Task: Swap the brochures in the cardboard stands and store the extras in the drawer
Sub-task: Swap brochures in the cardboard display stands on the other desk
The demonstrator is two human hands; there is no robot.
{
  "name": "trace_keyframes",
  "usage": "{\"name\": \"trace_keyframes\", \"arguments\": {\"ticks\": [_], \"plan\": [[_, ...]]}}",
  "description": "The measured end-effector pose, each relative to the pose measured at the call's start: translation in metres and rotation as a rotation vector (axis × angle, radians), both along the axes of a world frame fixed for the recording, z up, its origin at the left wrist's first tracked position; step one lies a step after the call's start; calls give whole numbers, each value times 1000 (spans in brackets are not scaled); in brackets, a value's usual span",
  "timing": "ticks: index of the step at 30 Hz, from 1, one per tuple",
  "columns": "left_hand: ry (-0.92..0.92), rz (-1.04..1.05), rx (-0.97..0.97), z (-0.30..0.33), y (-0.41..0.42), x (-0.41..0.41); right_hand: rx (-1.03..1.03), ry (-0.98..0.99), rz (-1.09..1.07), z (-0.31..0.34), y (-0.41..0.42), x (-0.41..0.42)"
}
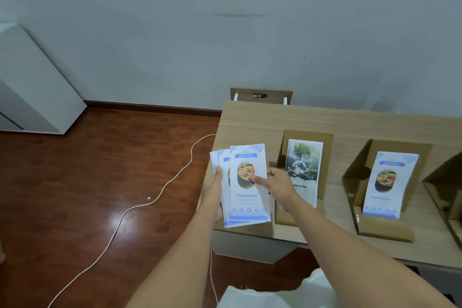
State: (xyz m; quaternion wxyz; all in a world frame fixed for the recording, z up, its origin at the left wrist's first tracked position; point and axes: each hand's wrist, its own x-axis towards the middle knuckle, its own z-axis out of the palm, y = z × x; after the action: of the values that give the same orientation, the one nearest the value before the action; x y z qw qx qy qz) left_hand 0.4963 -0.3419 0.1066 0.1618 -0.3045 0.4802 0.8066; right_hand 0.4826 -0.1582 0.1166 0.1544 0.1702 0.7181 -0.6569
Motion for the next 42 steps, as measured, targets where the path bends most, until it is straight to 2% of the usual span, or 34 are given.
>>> {"name": "trace_keyframes", "arguments": {"ticks": [6,15,24,31,38,42], "plan": [[-16,-79,-15,2,27,-8,-35,11,-62,9,28,11],[52,-109,-71,2,89,-7,-99,38,-110,17,84,32],[156,-196,12,13,180,11,-112,120,-240,23,183,53],[207,-284,38,26,256,29,-181,81,-267,34,263,69],[121,-263,36,23,318,45,-258,13,-203,30,322,88],[80,-211,-7,19,346,55,-178,-1,-199,26,342,97]]}}
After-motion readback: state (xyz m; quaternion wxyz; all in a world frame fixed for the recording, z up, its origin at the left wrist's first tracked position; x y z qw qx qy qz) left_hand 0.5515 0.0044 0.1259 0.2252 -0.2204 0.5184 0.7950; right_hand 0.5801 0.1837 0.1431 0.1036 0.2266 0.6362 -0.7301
